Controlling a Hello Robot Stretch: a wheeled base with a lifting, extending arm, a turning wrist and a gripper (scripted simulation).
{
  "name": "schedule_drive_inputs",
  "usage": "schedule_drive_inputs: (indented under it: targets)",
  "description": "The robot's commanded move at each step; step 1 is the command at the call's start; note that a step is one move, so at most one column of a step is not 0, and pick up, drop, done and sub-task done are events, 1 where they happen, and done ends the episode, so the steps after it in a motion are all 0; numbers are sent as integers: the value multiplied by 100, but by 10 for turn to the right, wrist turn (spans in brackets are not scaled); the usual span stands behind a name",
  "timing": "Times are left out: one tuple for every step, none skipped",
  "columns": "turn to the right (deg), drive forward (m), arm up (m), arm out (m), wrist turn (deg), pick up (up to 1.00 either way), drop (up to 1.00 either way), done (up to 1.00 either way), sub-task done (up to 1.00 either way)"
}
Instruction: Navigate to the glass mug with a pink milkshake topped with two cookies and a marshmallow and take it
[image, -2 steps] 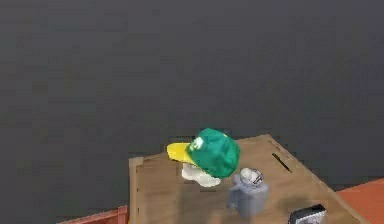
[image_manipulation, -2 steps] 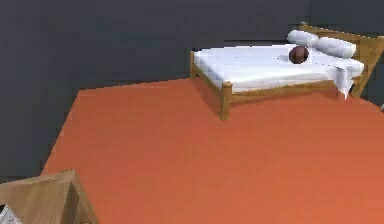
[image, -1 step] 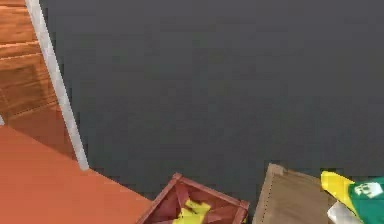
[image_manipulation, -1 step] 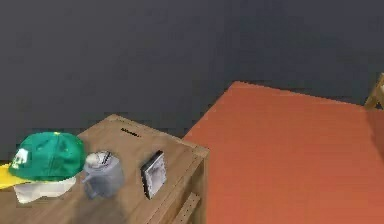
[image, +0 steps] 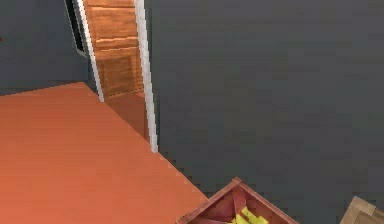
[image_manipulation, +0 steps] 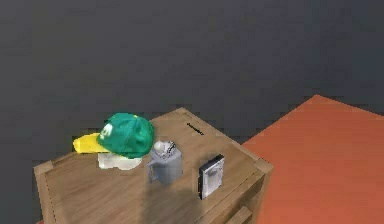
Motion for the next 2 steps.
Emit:
schedule_drive_inputs:
  targets:
    - [0,0,50,0,0,0,0,0,0]
    - [0,0,38,0,0,0,0,0,0]
